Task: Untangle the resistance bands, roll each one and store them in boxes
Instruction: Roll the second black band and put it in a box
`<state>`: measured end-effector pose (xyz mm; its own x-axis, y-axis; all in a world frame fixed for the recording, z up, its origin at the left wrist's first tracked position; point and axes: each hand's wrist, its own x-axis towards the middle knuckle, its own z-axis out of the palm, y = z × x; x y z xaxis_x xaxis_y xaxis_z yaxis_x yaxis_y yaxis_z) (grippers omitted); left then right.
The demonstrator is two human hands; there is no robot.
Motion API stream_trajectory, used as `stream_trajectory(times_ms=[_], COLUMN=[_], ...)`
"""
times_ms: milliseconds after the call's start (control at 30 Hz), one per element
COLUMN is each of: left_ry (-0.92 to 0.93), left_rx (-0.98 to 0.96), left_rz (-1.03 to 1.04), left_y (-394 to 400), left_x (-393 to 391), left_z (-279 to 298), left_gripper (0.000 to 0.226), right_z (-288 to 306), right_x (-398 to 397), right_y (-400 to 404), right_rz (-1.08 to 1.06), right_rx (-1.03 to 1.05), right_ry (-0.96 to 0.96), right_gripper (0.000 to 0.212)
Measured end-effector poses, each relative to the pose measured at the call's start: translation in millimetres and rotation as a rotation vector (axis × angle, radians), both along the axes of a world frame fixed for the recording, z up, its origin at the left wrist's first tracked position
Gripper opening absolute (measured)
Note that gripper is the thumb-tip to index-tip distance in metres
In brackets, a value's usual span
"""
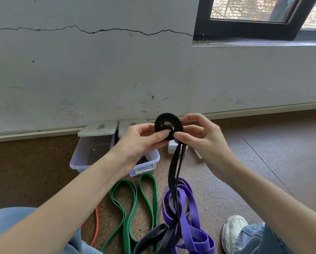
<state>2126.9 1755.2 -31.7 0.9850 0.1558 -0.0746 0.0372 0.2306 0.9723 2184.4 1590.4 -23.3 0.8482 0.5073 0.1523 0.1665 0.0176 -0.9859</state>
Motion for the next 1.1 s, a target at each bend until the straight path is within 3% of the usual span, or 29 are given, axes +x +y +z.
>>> stream_trajectory(times_ms=[133, 200, 300, 467, 600, 700, 800, 867, 1100], left_ry=[0.03, 0.04, 0.044, -0.039, -0.09, -0.055, 0.019, 0.036, 0.057], left_rx=[0.417, 0.496, 0.494, 0.067, -0.032, 0.069, 0.453, 0.578, 0.573], left_rz=[-0.114, -0.161, -0.135, 0.003, 0.08, 0.079, 0.02, -0.059, -0.063], left_y=[8.9, 8.3, 3.8, 12.9, 2.2, -3.6, 0.7, 4.1, 10.1], left_x=[-0.1, -0.5, -2.5, -0.7, 1.8, 1.8, 1.6, 1.1, -3.1], left_z=[5.0, 6.9, 8.2, 22.3, 20.8, 13.6, 10.9, 12.9, 15.7], left_gripper=[0.026, 0.025, 0.021, 0.032, 0.032, 0.029, 0.031, 0.032, 0.014], right_z=[3.9, 2.5, 2.5, 8.7, 2.6, 0.1, 0.5, 3.3, 7.2], right_x=[3.9, 3.5, 3.7, 8.3, 2.5, 4.3, 5.4, 5.6, 4.5], right_y=[-4.6, -2.6, -2.2, -8.4, 0.2, -0.3, -2.1, -1.3, -3.9], right_rz=[0.063, 0.064, 0.066, 0.05, 0.07, 0.02, 0.021, 0.015, 0.075], right_rx=[-0.233, -0.339, -0.303, -0.012, 0.003, -0.002, -0.059, -0.156, -0.206], right_ry=[-0.3, -0.42, -0.384, -0.089, -0.062, -0.097, -0.18, -0.298, -0.353], right_gripper=[0.028, 0.03, 0.03, 0.022, 0.037, 0.028, 0.024, 0.029, 0.028])
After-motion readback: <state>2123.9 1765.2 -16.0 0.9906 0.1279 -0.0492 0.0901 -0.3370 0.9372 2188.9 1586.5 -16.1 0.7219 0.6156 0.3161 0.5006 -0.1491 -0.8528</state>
